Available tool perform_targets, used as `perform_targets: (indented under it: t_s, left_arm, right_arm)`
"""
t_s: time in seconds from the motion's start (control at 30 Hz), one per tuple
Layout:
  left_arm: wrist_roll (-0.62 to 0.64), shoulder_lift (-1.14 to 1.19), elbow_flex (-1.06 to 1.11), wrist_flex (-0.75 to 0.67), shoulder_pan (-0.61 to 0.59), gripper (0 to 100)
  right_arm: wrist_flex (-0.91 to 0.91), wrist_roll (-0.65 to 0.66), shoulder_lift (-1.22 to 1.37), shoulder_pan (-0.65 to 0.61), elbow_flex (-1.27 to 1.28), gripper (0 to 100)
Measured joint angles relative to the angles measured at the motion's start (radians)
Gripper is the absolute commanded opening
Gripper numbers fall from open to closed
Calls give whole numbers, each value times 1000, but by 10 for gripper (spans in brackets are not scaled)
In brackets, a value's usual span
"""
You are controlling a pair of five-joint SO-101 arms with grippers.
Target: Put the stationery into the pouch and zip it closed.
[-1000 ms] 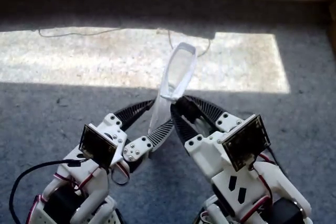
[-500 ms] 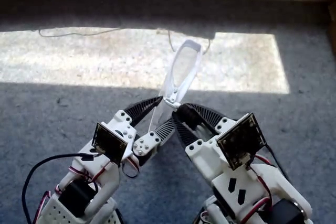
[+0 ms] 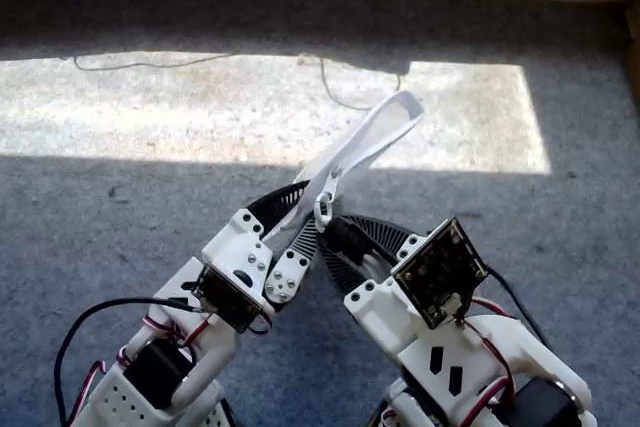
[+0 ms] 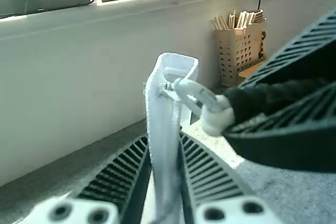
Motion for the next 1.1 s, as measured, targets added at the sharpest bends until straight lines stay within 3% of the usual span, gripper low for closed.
perform_targets:
  t_s: [0.3, 0.4, 0.7, 1.1]
  left_arm:
    - [-236, 2, 0, 2, 0, 6]
    - [-292, 2, 0, 61, 0, 6]
    - [-319, -12, -123, 442, 0, 6]
    - [-290, -15, -155, 559, -51, 4]
  right_arm:
    - [44, 0, -2, 55, 0, 5]
    - [44, 0, -2, 106, 0, 5]
    - [21, 0, -2, 269, 0, 5]
    - [-124, 17, 14, 410, 158, 5]
